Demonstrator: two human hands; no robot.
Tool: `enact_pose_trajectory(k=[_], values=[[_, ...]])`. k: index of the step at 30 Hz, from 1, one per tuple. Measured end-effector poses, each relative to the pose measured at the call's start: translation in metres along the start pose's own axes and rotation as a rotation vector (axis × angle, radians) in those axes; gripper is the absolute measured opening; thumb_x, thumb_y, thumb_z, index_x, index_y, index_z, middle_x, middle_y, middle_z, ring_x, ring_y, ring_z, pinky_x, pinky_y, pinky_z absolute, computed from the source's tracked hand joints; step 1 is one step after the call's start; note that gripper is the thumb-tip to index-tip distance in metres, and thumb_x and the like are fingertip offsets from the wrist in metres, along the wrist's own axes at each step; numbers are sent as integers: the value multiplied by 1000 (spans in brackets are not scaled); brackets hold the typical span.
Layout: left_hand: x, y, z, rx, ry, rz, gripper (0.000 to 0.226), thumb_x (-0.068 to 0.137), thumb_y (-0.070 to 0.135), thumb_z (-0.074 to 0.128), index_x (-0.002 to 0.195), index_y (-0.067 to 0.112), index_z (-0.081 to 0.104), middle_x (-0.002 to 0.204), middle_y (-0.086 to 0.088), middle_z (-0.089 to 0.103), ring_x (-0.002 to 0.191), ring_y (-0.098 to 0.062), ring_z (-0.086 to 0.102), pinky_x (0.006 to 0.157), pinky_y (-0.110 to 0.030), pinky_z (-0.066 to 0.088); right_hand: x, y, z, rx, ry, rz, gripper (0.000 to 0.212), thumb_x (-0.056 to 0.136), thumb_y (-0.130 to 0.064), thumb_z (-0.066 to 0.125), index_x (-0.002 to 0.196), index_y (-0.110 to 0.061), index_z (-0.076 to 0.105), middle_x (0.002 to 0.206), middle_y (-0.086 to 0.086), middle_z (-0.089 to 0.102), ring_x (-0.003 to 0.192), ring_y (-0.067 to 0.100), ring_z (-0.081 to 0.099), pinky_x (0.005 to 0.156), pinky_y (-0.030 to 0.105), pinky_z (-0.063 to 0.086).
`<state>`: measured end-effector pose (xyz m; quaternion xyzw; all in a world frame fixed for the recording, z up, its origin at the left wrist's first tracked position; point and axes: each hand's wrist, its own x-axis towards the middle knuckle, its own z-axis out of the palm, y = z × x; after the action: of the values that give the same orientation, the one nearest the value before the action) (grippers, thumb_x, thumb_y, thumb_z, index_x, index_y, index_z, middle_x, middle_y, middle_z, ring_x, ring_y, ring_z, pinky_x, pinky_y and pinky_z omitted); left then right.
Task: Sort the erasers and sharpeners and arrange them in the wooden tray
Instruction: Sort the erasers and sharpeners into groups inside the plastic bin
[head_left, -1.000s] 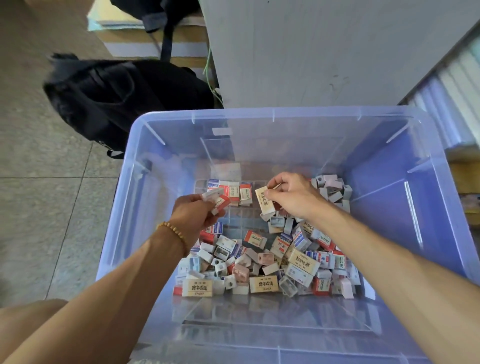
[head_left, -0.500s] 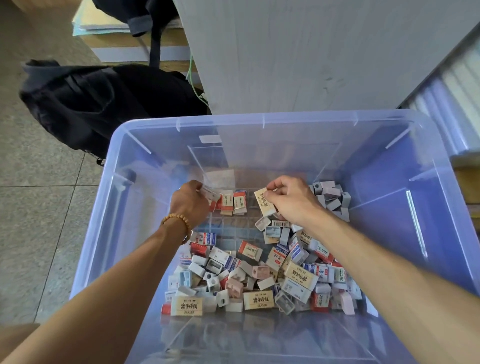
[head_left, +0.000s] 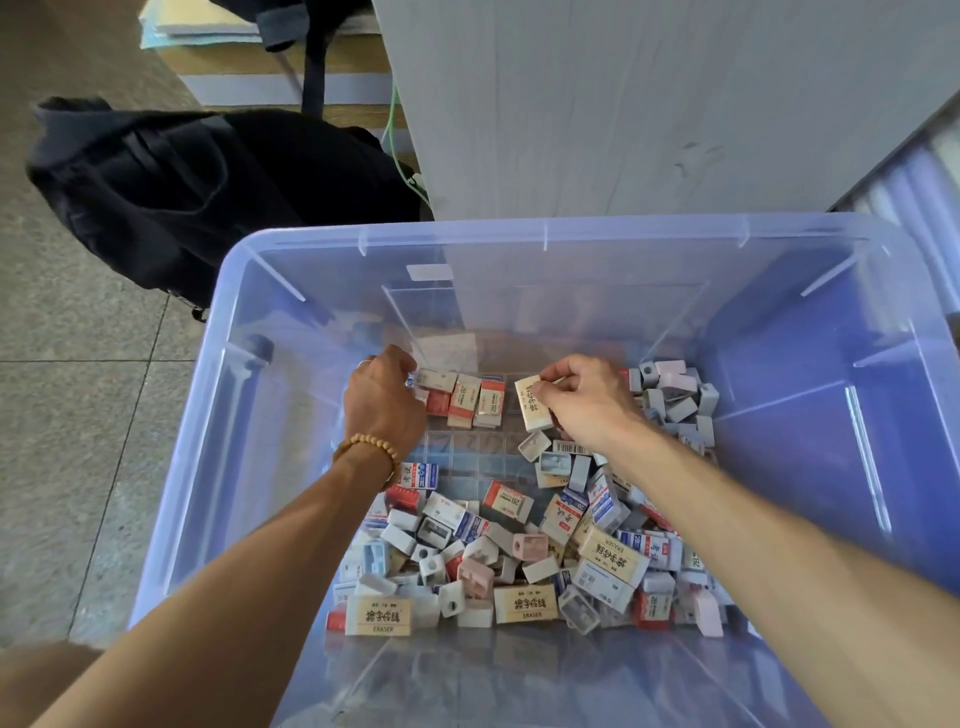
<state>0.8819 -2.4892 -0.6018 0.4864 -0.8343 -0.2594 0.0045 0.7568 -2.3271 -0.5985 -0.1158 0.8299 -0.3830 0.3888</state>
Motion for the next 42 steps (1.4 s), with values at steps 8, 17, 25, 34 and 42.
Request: enact_pose_trajectory(k=[8,17,25,34,42], values=[[-2,-3,10,46,28,47,25,92,-1,50,113,4,63,112,-18,61,100,-35,58,88,-40,49,1,2,2,-10,10,-23,10,95,-23,65,92,-29,59,99,-2,68,87,13,65,68,26,51],[2,-4,19,-112,-39,-98,34,92,33,64,112,5,67,111,-14,65,96,-29,61,85,-36,51,1,4,3,-61,95,-24,8,95,-24,66,100,-24,59,99,-6,67,81,10,64,63,24,51],[6,-9,20,-198,-34,-114,30,89,16,69,118,9,66,121,-11,62,106,-27,61,84,-28,51,10,8,19,-228,200,-120,12,94,-19,68,103,-12,71,102,3,74,84,16,67,75,25,52],[-1,-9,18,-215,-44,-97,33,89,7,67,122,10,68,130,-11,61,111,-28,62,97,-31,52,-1,19,19,-526,148,-394,24,91,-13,69,115,-6,68,97,6,77,78,22,73,73,33,61],[-33,-5,5,-44,-7,-69,43,89,12,64,129,9,51,125,-12,50,104,-32,54,89,-39,47,-8,15,22,-601,155,-457,40,96,-31,63,131,-12,59,117,5,59,81,13,56,57,19,48]])
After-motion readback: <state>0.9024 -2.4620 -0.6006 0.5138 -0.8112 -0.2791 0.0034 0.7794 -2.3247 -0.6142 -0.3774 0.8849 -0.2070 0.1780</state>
